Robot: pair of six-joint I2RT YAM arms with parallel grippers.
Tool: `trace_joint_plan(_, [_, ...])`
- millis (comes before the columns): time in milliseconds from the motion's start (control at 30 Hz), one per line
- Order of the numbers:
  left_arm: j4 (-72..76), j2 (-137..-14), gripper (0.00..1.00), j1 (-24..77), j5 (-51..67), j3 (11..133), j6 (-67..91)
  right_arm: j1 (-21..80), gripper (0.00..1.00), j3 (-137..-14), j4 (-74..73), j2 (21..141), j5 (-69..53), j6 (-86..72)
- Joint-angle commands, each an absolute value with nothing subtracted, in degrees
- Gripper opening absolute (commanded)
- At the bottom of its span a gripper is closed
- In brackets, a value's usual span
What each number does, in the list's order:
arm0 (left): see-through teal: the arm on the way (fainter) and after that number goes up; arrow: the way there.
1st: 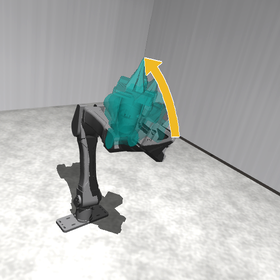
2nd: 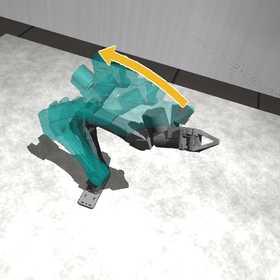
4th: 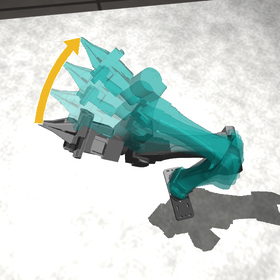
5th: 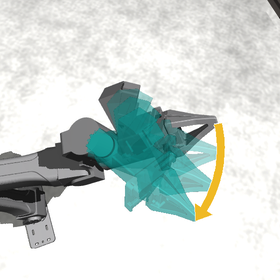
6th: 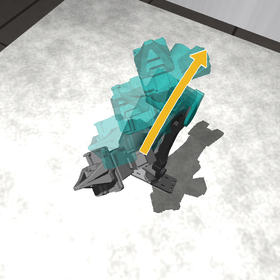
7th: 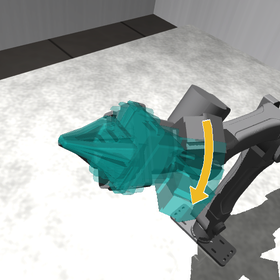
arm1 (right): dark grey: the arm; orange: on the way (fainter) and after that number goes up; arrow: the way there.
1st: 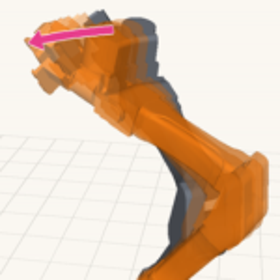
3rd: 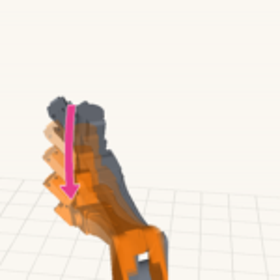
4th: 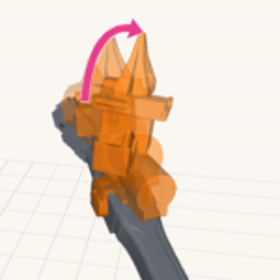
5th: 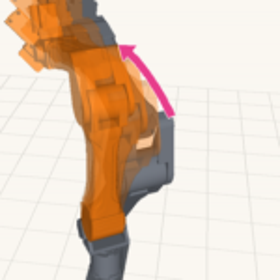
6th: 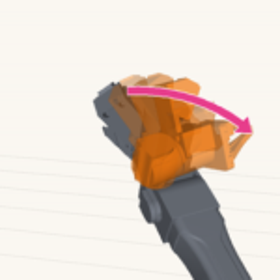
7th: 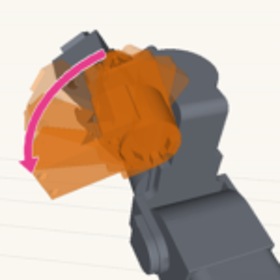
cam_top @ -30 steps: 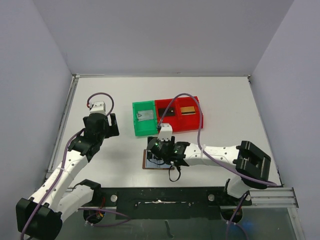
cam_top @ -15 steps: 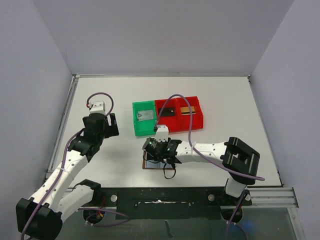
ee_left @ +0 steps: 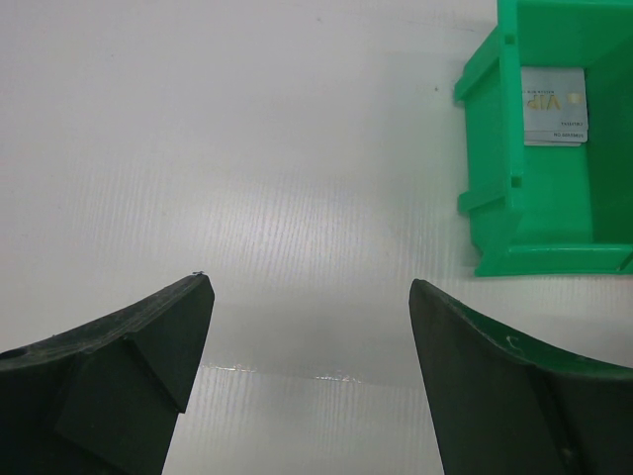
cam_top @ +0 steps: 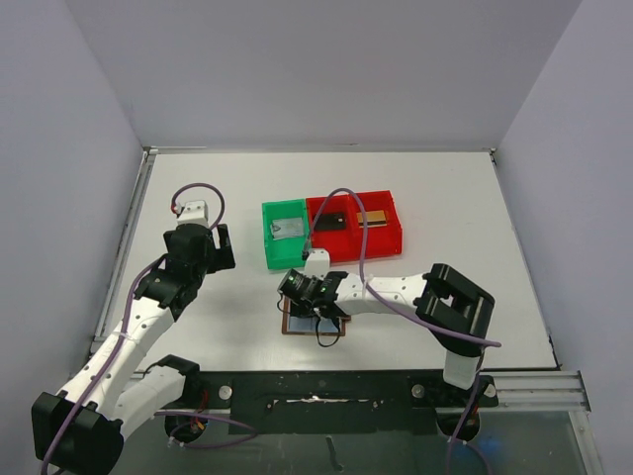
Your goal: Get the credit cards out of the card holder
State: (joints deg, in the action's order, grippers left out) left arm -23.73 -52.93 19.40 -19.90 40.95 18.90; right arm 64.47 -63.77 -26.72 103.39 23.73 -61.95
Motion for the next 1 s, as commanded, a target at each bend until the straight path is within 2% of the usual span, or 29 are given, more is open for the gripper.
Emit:
trace_joint_plan(0, [-21.4, -52.4, 0.80, 19.2, -20.4, 41.8, 18.8, 63.9, 0.47, -66.0, -28.9, 105.7, 23.1, -63.4])
trace_joint_plan(233, [-21.4, -52.6, 0.80, 19.2, -20.3, 41.8, 18.7, 63.6, 0.27, -64.1, -28.0, 105.8, 22.2, -64.0])
trace_joint_plan(467, [-21.4, -53.0, 0.80, 19.2, -19.8, 41.8, 18.7, 61.0, 0.26, -57.4, -19.0, 101.8, 16.8, -63.6])
trace_joint_plan(667, [-21.3, -53.1, 0.80, 19.2, -17.9, 41.8, 18.6, 57.1, 0.26, -46.4, -3.1, 97.5, 6.9, -65.2])
trace_joint_plan(767, [-21.3, -53.1, 0.80, 19.2, -17.8, 41.8, 18.5, 56.0, 0.33, -44.2, -0.1, 96.3, 5.3, -65.2])
trace_joint_plan(833, [-21.3, -53.1, 0.80, 19.2, -17.8, 41.8, 18.5, 56.4, 0.43, -45.8, -3.7, 96.2, 7.6, -64.6])
trace_joint_plan(967, [-21.4, -53.1, 0.80, 19.2, -18.1, 41.9, 18.5, 58.3, 0.52, -51.6, -12.3, 97.8, 12.7, -62.4])
